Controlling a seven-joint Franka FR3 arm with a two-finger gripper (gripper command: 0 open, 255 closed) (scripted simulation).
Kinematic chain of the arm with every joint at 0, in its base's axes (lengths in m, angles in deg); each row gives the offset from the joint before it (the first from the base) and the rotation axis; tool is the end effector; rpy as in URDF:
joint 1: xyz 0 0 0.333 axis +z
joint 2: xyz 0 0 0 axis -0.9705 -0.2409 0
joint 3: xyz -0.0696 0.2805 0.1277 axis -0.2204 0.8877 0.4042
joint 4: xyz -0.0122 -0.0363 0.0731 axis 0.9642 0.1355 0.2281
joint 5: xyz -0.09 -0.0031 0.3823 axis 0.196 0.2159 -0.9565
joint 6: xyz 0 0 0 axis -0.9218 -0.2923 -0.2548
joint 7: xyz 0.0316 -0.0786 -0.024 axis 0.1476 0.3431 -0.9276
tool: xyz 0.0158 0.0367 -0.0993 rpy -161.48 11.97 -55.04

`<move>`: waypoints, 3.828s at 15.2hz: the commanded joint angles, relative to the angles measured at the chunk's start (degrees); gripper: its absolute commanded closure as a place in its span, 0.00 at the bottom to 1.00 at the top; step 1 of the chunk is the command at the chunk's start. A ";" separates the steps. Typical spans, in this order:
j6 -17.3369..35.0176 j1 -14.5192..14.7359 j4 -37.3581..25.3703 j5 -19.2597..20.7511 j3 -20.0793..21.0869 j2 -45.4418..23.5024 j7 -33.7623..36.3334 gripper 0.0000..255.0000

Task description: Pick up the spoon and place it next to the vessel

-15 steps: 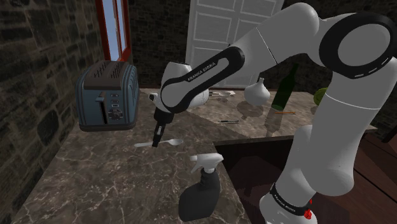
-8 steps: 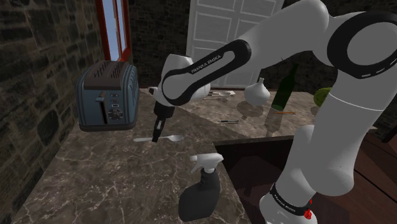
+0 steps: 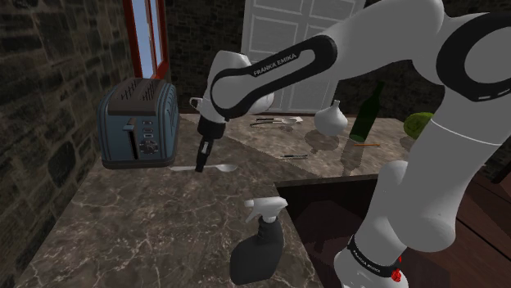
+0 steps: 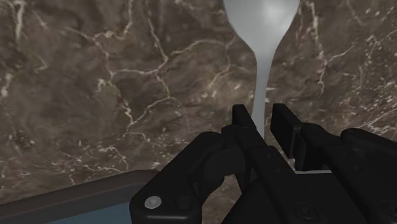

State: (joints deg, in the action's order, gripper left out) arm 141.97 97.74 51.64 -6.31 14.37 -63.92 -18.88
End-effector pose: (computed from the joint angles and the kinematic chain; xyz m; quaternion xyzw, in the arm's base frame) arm 0.4943 0.2005 0.4028 -0.9208 -0.3684 -0.0816 0.0982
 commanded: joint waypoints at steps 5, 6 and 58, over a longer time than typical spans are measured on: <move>-4.30 -0.19 -2.24 1.00 -0.12 2.11 1.22 1.00; -5.04 -0.21 -2.70 1.15 -0.13 2.41 1.43 1.00; -35.66 -11.88 -9.32 8.89 -19.12 21.62 -20.34 1.00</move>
State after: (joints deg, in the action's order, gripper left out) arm 106.97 86.28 42.69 2.27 -3.85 -42.37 -38.00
